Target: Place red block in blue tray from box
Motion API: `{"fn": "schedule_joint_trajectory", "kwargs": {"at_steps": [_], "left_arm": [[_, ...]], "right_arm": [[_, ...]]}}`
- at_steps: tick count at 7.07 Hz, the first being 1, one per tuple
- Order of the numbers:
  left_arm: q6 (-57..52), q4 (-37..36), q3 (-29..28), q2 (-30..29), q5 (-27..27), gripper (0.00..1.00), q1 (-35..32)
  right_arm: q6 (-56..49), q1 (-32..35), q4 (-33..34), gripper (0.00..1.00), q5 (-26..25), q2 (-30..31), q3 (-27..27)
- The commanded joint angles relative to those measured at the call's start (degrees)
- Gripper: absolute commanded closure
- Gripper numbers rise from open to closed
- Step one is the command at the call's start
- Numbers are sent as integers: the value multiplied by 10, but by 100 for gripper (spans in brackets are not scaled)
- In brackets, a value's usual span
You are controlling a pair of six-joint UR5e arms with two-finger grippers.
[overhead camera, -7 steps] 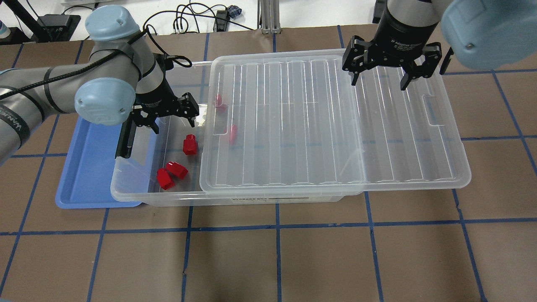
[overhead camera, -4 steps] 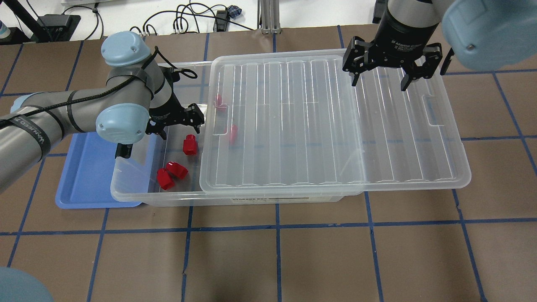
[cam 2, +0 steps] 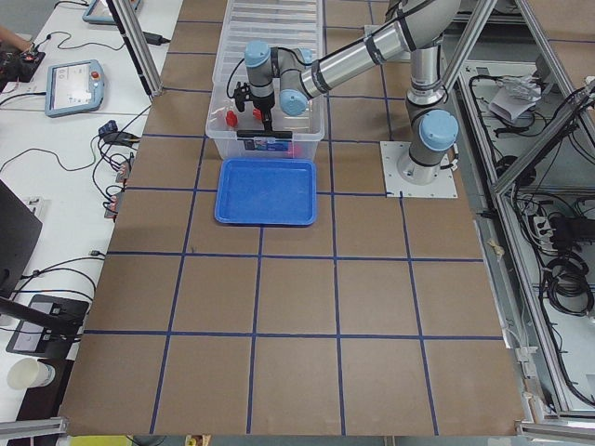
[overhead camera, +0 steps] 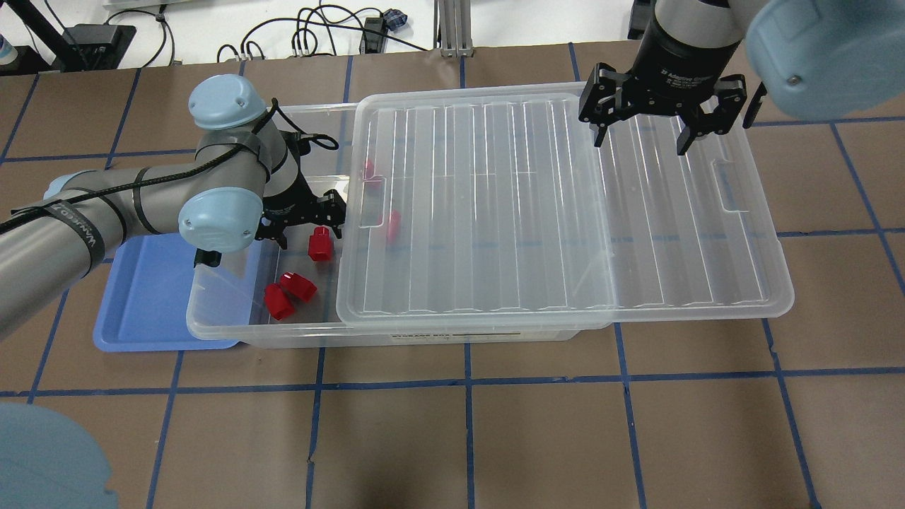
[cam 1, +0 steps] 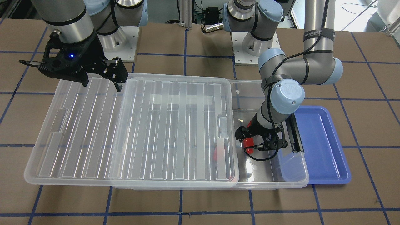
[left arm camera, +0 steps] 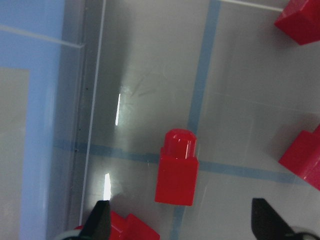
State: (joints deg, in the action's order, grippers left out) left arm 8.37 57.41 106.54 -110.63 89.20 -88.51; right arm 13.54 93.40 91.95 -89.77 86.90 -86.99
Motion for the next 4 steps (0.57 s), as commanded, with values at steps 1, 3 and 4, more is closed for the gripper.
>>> {"fn": "schedule_joint_trajectory", "kwargs": {"at_steps": [1,3,4], "left_arm": [[0,-1,-2,-25,1,0,0],[-1,-3,-1,-29,1,38,0],[-5,-4,-3,-31,1,66,0]], "right_arm": [[1,-1,0,0,-1,0,0],[1,5,1,0,0,0,2],[1,4,1,0,0,0,1]]}}
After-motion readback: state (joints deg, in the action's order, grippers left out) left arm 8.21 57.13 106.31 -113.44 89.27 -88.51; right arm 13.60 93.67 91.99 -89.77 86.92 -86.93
